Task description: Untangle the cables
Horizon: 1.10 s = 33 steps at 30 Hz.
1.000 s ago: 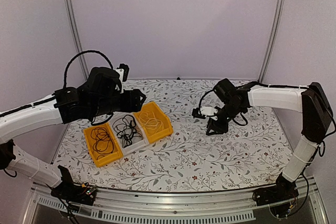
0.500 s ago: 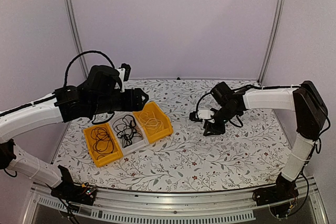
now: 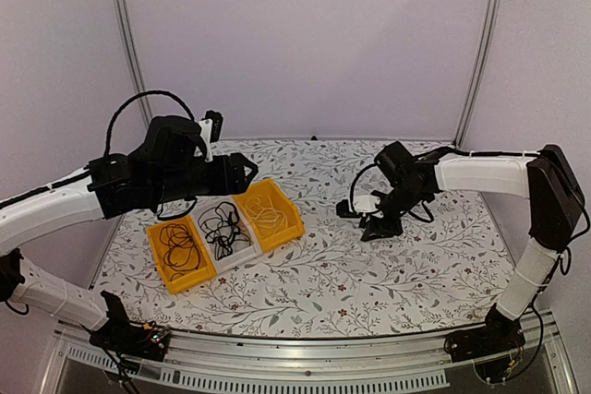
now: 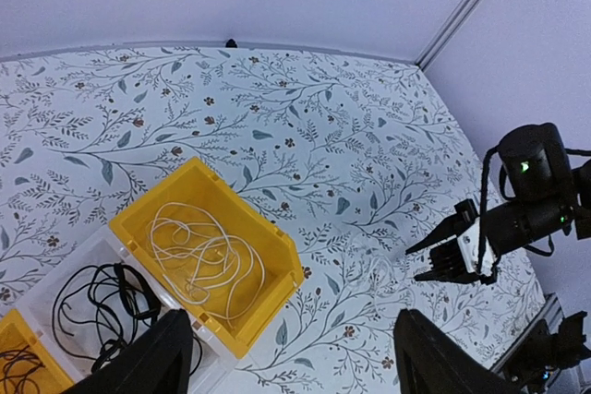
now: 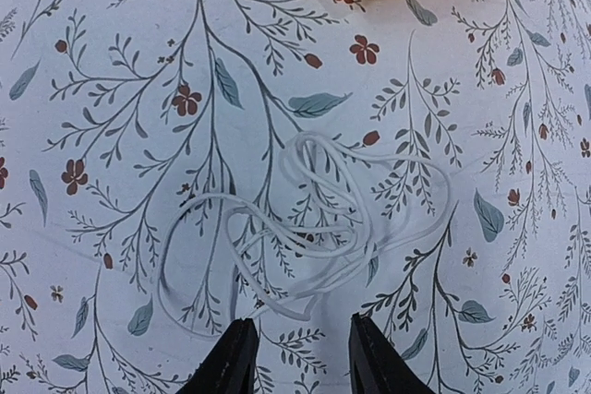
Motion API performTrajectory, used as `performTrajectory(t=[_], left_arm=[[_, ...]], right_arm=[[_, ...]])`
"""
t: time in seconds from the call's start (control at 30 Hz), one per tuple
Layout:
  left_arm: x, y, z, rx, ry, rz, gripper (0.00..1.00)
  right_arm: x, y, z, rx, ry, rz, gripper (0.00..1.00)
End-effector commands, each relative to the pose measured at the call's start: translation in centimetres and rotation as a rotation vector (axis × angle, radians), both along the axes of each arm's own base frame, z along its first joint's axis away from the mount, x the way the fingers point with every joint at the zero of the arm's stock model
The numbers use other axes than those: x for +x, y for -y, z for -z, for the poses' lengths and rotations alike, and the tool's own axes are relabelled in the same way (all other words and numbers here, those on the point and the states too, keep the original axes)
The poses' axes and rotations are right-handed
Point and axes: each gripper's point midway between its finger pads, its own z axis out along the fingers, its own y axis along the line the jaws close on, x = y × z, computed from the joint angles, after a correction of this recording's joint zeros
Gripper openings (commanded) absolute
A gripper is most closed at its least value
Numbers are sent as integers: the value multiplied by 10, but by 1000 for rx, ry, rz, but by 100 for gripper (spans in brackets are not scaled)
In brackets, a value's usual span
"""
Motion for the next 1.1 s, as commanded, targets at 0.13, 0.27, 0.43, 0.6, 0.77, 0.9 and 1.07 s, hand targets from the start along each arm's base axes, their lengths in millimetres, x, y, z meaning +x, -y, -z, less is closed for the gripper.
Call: performTrajectory(t=[0.13,0.27,0.43,0.6,0.77,0.9,1.07], left_arm=[[1,-2,-2,-52,3,-8,78],[0,-3,-3,-50,8,-10,78],[1,-5,-5,-52,17,-17,78],[2,2,-6,-56,29,10,78],[9,18,-4,-17,42,63,78],[10,39,-6,-8,72,143,78],[-8,90,-39,-69,269,321,85]], right_arm=[[-9,-18,-9,48,-29,-72,39],[-10,-18,2,19,-29,-91,38],[-10,-15,9,-11,-6,-114,34],[-7,-17,3,-21,9,-109,6],[-5,-24,-48,41,41,-93,0],[-15,-30,-120,152,67,-103,0],[-29,-35,-209,291,86,-82,0]])
